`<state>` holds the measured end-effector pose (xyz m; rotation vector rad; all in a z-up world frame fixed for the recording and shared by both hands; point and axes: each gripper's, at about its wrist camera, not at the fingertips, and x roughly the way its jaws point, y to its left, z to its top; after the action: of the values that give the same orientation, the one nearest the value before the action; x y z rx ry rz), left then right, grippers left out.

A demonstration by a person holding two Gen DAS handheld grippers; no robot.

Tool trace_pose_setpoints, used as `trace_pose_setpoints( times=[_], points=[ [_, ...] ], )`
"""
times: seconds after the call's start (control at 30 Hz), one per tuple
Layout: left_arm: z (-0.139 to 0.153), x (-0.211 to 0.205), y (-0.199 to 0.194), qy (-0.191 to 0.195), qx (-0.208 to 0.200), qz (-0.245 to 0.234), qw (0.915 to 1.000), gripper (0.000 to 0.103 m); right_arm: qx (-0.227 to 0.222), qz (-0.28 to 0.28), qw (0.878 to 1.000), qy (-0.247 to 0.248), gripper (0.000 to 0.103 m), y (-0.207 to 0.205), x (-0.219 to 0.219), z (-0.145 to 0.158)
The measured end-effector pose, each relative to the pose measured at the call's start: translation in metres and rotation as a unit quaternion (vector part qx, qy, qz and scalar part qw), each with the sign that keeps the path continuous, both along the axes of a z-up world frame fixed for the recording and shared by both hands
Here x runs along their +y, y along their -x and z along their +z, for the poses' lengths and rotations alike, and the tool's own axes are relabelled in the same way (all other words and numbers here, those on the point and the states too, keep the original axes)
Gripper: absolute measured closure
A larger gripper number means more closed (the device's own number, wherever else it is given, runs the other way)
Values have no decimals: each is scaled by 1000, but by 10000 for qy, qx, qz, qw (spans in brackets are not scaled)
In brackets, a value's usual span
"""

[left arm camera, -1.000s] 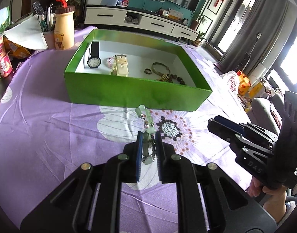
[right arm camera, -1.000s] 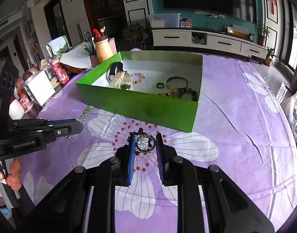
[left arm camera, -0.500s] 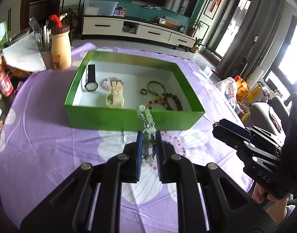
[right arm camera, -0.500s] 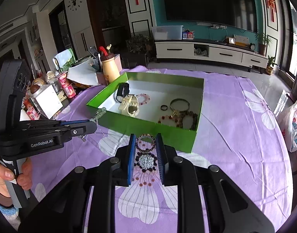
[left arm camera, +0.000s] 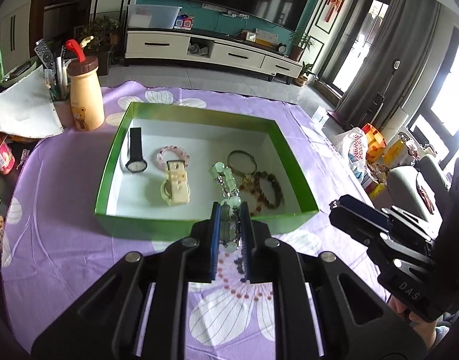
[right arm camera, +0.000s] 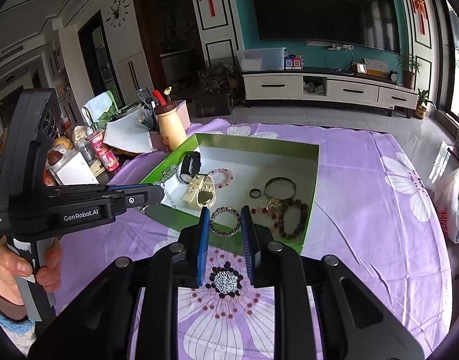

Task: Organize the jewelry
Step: 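Carry the green bracelet with the left tool while the right tool carries the silver ring over the box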

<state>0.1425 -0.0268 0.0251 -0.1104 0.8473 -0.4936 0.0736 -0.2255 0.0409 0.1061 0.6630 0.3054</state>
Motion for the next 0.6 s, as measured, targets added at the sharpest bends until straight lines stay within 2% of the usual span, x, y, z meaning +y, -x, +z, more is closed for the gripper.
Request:
trace_pose_setpoints(
  times=[0.6],
  points=[
    [-2,-20,-76,53,524,-24,9986,91,423,97,9975,-557,82,-64,-13,-9]
  ],
)
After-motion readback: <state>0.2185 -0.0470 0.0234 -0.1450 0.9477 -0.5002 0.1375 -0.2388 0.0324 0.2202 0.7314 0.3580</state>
